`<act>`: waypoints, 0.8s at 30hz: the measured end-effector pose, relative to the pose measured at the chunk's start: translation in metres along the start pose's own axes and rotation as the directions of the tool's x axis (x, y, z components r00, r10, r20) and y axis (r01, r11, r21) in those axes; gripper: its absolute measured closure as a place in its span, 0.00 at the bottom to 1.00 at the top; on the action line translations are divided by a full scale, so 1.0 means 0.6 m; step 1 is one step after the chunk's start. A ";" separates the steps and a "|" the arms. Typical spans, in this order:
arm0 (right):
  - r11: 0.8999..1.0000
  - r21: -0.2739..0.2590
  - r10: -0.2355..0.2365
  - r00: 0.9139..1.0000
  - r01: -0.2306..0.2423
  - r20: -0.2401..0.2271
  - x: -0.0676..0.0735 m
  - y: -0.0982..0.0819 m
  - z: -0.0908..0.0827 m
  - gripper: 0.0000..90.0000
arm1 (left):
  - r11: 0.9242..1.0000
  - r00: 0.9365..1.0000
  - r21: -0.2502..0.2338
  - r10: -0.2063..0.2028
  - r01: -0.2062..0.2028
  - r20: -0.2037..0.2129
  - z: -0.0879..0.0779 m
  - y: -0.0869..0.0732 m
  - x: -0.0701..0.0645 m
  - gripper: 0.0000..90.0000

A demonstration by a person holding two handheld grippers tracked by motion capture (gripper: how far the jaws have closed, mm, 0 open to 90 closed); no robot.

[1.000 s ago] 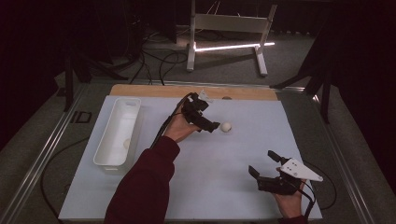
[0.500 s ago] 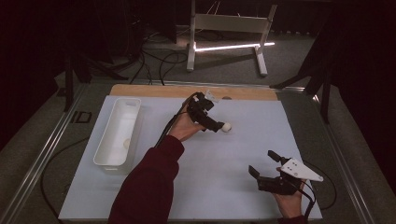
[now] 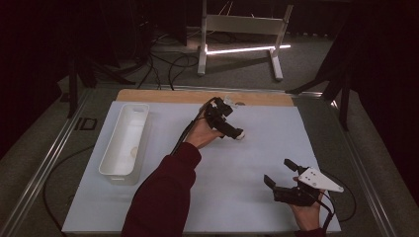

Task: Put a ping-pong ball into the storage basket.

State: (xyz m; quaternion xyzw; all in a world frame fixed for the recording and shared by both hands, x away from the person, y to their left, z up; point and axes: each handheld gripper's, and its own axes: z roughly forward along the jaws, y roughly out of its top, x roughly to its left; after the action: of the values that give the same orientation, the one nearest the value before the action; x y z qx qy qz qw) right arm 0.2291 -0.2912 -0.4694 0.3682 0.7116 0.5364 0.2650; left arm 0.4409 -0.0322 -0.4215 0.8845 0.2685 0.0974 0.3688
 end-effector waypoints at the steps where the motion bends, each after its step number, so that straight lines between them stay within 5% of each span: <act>1: 1.000 0.000 -0.001 1.000 0.001 0.001 0.000 0.000 0.000 0.08 | 1.000 1.000 0.001 0.000 0.000 -0.004 0.002 0.001 0.000 0.00; 24: 1.000 -0.011 0.005 1.000 -0.005 0.001 -0.002 0.002 -0.005 0.08 | 0.999 1.000 0.045 0.002 -0.003 0.023 0.039 0.012 -0.005 0.00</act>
State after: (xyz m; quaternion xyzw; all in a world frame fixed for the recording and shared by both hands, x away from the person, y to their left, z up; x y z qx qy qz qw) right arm 0.2280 -0.2938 -0.4675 0.3688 0.7078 0.5407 0.2660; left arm 0.4501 -0.0519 -0.4333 0.8941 0.2651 0.0816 0.3518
